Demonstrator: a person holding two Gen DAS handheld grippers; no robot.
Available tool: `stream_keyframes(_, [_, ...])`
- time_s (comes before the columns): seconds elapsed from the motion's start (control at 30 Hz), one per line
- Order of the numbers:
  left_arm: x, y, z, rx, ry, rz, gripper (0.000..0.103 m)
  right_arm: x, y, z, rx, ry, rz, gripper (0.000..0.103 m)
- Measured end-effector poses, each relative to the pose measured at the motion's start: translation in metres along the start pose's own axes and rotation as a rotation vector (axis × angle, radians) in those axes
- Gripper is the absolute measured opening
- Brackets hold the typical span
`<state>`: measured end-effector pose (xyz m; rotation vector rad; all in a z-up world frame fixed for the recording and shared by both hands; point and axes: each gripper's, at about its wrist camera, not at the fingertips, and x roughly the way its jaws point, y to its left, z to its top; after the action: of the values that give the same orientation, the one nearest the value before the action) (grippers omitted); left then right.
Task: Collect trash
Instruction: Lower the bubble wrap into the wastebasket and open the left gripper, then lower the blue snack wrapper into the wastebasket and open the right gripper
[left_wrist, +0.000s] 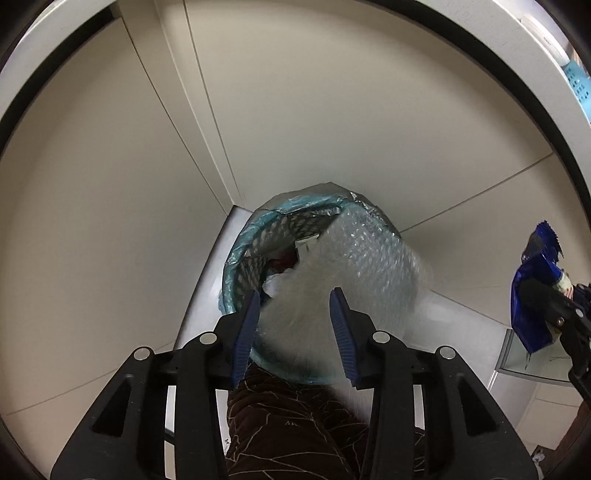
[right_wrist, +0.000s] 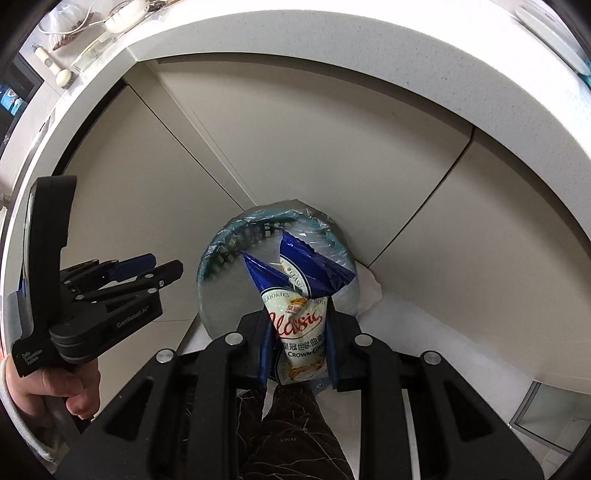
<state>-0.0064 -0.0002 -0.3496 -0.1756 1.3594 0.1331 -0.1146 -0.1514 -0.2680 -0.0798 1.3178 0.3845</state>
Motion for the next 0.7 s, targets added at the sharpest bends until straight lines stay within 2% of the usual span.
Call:
stream_keyframes(0.07, [-0.003, -0.001, 0.001, -0.004, -0.005, -0.008, 0.041, 0.002, 0.002, 0.002, -0.003, 0.002, -0.001, 0.021])
stream_keyframes(0.13, [-0.012, 0.002, 0.001, -0.002, -0.015, -0.011, 0.053, 0.004, 0.002, 0.002, 0.003, 0.006, 0.001, 0.021])
stream_keyframes(0.27, [-0.031, 0.008, 0.001, -0.003, -0.051, -0.024, 0.063, 0.009, 0.006, 0.005, 0.002, 0.013, 0.015, 0.022])
stream_keyframes(0.4, [-0.05, 0.025, 0.011, 0.007, -0.093, -0.02, 0.083, 0.018, 0.017, 0.008, -0.022, 0.021, 0.028, 0.023])
stream_keyframes(0.53, [-0.065, 0.036, 0.011, 0.01, -0.117, -0.027, 0.096, 0.031, 0.028, 0.012, -0.05, 0.031, 0.03, 0.024])
stream_keyframes(0.7, [-0.064, 0.054, 0.019, -0.005, -0.12, -0.025, 0.097, 0.04, 0.037, 0.015, -0.061, 0.044, 0.028, 0.027])
